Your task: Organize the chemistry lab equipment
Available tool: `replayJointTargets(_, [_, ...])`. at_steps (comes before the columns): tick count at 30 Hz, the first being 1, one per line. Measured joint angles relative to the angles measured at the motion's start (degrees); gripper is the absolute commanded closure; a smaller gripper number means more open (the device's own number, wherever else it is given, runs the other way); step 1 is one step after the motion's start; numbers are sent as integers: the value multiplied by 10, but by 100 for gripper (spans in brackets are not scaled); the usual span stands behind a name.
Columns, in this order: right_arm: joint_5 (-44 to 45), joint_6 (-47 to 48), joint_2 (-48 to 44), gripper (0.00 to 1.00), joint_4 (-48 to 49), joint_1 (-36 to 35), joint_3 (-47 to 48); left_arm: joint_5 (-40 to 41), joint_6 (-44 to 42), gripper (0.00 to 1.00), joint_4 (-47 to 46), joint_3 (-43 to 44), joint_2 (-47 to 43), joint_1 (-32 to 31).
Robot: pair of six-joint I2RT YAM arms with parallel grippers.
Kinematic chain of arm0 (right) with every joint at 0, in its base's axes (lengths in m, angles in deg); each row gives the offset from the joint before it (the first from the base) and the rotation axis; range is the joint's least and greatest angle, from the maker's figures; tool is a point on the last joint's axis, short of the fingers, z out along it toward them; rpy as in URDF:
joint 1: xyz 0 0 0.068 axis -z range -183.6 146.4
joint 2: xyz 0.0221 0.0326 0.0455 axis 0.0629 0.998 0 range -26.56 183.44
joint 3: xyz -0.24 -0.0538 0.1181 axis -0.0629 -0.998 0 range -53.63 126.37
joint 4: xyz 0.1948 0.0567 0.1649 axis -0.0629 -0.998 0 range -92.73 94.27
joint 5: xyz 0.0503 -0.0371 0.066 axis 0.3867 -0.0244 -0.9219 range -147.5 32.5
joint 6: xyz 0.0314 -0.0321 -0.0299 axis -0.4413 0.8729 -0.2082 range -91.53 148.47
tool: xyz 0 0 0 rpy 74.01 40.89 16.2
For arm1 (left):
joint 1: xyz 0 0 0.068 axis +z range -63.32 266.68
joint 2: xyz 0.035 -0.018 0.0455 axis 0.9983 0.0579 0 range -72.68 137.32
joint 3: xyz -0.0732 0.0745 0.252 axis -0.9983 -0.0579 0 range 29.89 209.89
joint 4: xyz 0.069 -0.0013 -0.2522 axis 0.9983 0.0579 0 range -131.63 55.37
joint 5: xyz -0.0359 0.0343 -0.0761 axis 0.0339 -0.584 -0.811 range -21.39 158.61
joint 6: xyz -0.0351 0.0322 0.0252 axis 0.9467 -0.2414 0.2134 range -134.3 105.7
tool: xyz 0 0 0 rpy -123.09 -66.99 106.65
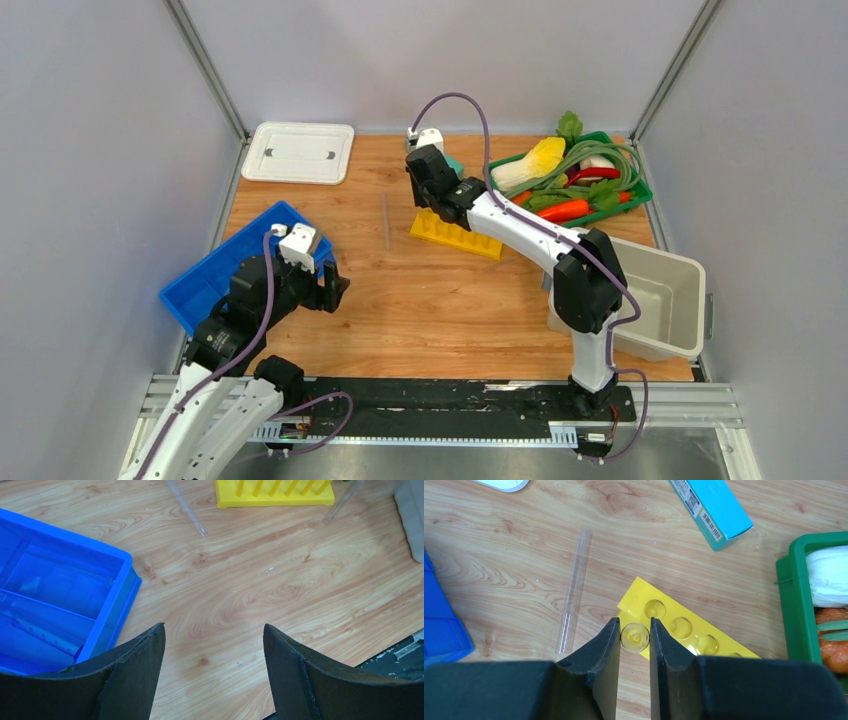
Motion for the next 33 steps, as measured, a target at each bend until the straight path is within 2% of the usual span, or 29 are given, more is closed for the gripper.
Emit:
replayJointTargets(6, [-3,-1,7,82,0,0,-1,0,-1,21,2,0,0,0])
replayJointTargets(16, [-2,-5,14,75,7,0,-17,3,-6,21,3,0,0,0])
replayJointTargets(23, [-2,-13,41,66,10,0,-24,3,-6,21,3,0,0,0])
replayJointTargets(27, [-2,-18,48,52,10,0,-24,4,-7,22,4,0,0,0])
replayJointTargets(33, [0,-29,48,52,-1,-1,-20,15,-8,23,7,0,-2,0])
